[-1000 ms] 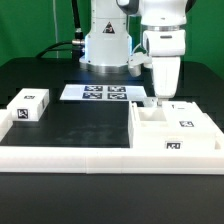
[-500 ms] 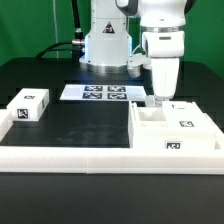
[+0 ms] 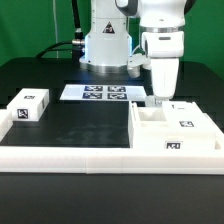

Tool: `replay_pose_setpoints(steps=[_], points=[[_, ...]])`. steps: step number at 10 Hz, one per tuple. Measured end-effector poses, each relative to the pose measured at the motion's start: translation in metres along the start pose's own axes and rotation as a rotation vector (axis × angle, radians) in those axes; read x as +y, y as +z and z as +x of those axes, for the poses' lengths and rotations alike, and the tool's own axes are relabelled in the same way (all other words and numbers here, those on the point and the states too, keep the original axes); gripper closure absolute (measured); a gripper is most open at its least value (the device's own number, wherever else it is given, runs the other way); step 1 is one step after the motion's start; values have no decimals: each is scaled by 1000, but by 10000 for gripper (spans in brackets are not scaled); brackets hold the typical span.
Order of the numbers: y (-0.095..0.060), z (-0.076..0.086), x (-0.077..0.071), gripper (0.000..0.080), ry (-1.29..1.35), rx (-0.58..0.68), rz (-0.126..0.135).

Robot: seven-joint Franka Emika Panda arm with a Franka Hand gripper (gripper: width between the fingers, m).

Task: Assemble cabinet

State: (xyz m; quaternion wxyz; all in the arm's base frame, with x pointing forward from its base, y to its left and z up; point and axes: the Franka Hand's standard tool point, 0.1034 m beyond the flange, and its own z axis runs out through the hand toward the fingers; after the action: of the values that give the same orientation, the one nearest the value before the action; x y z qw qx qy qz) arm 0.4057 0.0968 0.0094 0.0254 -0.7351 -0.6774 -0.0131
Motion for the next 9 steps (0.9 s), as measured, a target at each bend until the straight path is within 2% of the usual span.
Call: replay_pose_setpoints(steps=[2,4,7,9], points=[[-1,0,0,729,0,-2,1],[-24,-4,0,729,1,-39,13],[-40,-12,3,729,7,-66,19],[-44,-23,9,729,17,-70,19]])
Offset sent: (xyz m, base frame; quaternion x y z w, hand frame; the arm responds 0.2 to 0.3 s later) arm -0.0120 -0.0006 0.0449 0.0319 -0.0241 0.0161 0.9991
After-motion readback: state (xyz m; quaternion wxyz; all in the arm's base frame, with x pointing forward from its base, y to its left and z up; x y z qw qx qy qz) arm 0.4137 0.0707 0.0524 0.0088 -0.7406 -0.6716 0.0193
